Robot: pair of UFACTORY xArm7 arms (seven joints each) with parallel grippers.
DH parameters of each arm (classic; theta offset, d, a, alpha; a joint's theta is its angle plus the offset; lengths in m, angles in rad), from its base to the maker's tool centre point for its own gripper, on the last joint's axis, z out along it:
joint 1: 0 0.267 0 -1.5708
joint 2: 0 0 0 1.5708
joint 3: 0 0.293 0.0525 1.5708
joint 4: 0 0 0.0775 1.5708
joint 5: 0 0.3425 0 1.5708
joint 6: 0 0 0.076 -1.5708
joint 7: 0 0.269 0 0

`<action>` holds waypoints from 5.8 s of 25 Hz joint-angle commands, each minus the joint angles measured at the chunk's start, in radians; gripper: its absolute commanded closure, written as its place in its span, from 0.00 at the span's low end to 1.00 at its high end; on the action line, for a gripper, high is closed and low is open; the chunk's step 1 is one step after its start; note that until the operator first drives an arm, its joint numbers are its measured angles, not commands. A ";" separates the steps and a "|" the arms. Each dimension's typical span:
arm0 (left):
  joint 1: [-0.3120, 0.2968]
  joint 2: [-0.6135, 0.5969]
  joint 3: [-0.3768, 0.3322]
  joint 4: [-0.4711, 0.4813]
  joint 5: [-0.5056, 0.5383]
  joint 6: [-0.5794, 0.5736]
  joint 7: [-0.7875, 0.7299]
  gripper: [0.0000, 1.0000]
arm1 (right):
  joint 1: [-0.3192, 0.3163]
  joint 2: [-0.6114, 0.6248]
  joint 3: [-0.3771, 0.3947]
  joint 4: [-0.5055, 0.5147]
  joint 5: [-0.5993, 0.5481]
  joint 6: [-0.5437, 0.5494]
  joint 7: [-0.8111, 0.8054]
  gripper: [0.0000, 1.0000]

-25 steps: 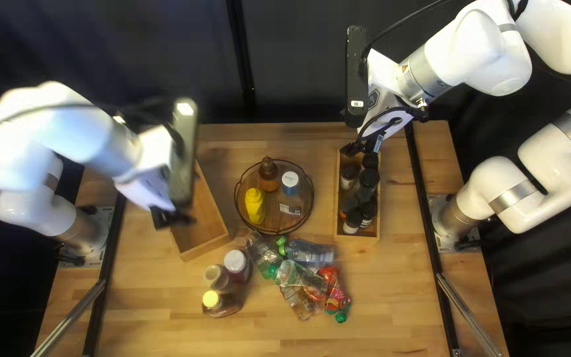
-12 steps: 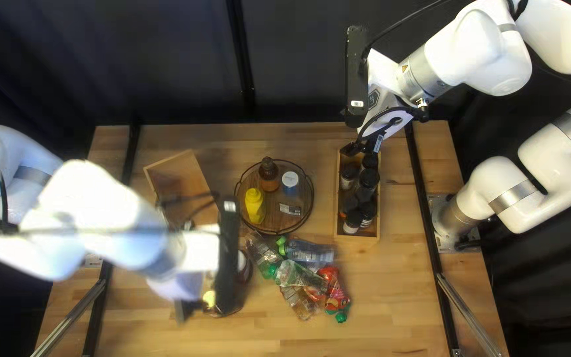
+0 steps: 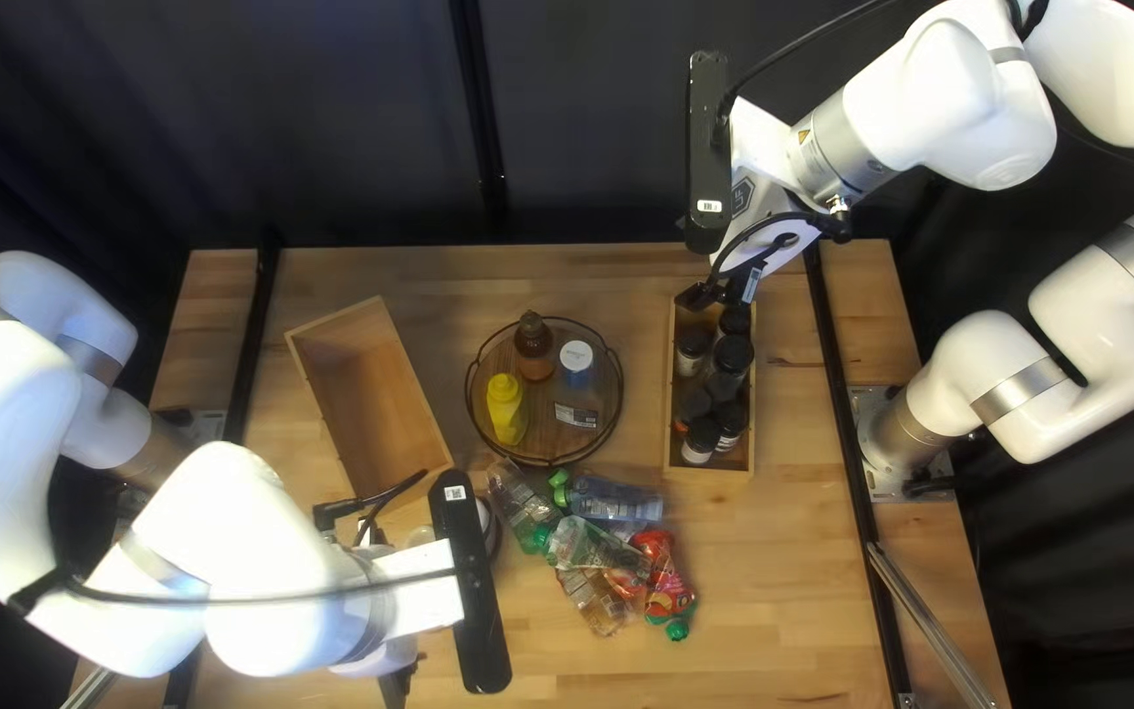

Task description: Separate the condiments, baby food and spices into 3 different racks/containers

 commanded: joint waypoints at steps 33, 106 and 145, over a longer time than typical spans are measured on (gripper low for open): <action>-0.011 0.105 -0.008 0.113 0.026 0.040 0.030 1.00 | 0.000 0.000 0.000 0.000 0.000 0.000 0.000 0.00; 0.310 0.237 0.210 0.223 0.006 -0.075 0.725 0.24 | 0.000 0.000 0.000 0.000 0.000 0.000 0.000 0.00; 0.097 0.405 0.115 0.141 0.192 -0.583 0.667 0.00 | 0.000 0.000 0.000 0.000 0.000 0.000 0.000 0.00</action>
